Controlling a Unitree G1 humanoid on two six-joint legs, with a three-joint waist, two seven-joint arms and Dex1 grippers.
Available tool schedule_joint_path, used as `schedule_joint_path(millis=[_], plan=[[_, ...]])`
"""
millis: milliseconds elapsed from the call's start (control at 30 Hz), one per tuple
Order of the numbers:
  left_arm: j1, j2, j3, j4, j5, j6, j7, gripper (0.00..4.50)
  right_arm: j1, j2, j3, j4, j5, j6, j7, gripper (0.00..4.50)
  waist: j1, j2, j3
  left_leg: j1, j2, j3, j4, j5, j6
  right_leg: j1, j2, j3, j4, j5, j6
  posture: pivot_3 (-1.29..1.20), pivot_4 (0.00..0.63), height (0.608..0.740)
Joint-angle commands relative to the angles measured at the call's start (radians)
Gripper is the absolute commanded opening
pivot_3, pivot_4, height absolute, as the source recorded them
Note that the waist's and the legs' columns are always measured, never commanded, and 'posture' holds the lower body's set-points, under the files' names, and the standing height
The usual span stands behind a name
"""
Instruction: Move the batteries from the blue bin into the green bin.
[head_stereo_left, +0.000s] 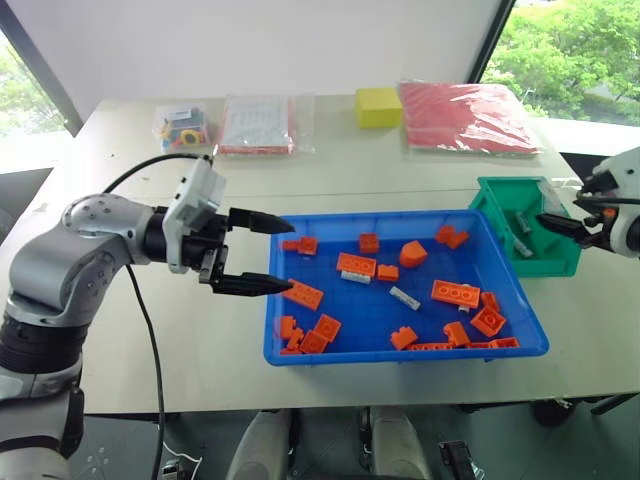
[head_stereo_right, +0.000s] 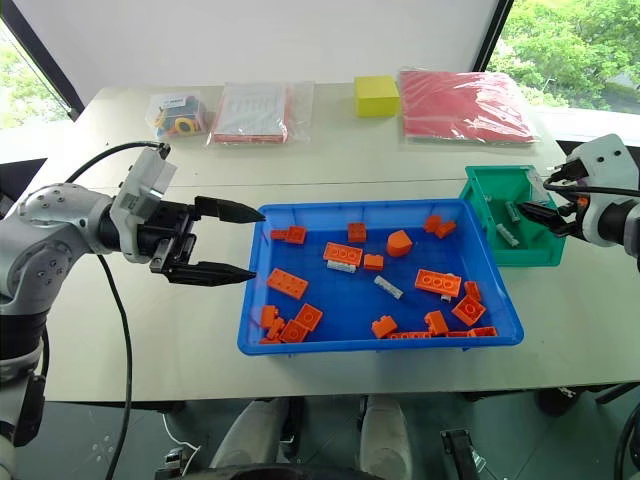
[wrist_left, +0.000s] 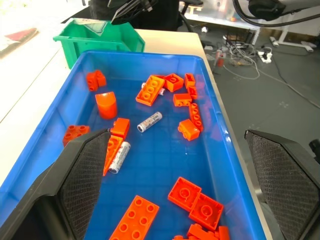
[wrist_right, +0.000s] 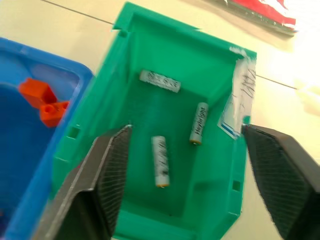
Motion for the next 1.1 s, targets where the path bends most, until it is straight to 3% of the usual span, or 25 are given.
schedule_joint_path(millis=[33,233,500,767,1100], plan=[[0.003,0.007,0.028,-0.029,-0.015,-0.005,0.006,4.5,-0.029,0.015,-0.034,-0.223,0.166,0.112,0.073,3.6,-0.002,0.0,0.0,0.0,0.0,0.0,0.0,0.0,0.0,0.0,0.0,0.0,0.0,0.0,0.0,0.0,0.15,0.692],[0.018,0.015,0.027,-0.02,-0.003,-0.021,-0.008,4.5,-0.066,0.137,0.107,-0.491,0.324,0.22,0.072,3.6,0.0,-0.001,0.0,0.001,0.002,-0.001,0.0,0.0,0.0,0.0,0.001,0.0,0.0,0.0,0.0,0.0,0.15,0.692],[0.008,0.011,0.024,-0.012,0.008,-0.03,-0.001,4.5,-0.027,0.317,0.36,-0.475,0.274,0.212,0.016,3.6,0.021,-0.002,0.001,0.001,0.0,-0.001,0.001,0.0,0.0,0.001,0.0,0.0,0.0,0.0,0.0,0.0,0.15,0.692],[0.01,0.026,0.042,-0.025,-0.004,-0.016,0.012,4.5,-0.058,0.4,0.448,-0.345,0.182,0.146,0.005,3.6,0.021,-0.002,0.001,0.001,0.0,-0.001,0.001,0.0,0.0,0.001,0.001,0.001,0.0,0.0,0.0,0.0,0.15,0.692],[0.018,0.038,0.056,-0.043,-0.021,-0.002,0.032,4.5,-0.079,0.414,0.465,-0.294,0.134,0.113,0.037,3.6,0.02,-0.002,0.001,0.001,0.0,-0.001,0.001,0.0,0.0,0.001,0.001,0.0,0.0,0.001,0.0,0.0,0.15,0.692]])
